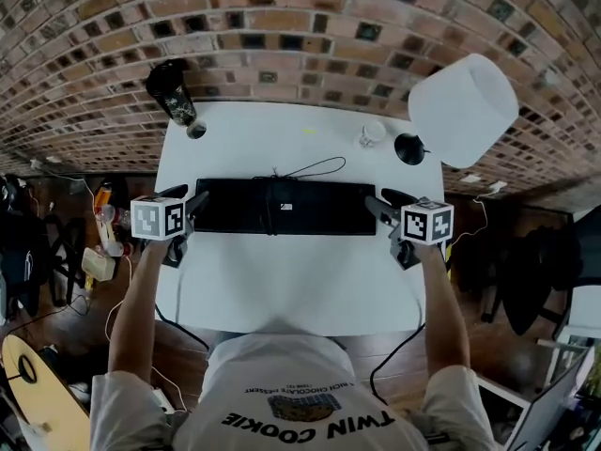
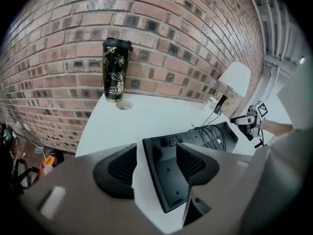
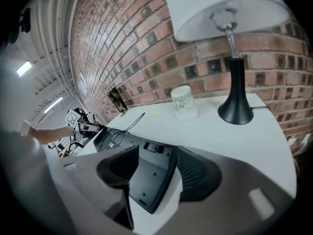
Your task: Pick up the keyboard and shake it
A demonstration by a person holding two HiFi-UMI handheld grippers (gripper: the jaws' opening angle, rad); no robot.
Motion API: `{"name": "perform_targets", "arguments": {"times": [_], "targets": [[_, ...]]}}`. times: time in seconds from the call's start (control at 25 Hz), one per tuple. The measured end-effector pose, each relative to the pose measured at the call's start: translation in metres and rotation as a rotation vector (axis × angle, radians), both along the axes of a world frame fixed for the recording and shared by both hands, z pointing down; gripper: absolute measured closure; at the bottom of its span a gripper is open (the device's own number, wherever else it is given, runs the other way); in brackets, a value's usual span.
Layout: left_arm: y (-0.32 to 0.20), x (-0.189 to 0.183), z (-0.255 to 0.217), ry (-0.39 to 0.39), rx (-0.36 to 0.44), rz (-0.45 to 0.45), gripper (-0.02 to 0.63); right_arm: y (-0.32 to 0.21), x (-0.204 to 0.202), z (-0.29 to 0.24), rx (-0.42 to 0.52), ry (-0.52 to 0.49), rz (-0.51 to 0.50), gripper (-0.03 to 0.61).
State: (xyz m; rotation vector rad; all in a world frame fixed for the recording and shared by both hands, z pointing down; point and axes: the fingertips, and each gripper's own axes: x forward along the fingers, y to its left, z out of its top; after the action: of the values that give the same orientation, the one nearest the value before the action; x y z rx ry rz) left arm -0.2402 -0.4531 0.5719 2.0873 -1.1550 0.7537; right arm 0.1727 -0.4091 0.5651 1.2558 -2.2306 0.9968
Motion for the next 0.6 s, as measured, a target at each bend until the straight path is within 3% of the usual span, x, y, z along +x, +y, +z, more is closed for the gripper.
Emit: {"name": "perform_targets", "arguments": {"times": [0.4, 0.6], "targets": [[-0.017, 0.008, 0.022, 0.078, -0.107, 0.068, 0.296, -0.019, 0.004, 0.034, -0.173, -0.082, -0.046, 0.341], [-0.023, 0.013, 0.028, 0.129, -0.157, 0.105, 0.293, -0.021, 0.002, 0.041, -0.265, -0.064, -0.107, 0.340]]}}
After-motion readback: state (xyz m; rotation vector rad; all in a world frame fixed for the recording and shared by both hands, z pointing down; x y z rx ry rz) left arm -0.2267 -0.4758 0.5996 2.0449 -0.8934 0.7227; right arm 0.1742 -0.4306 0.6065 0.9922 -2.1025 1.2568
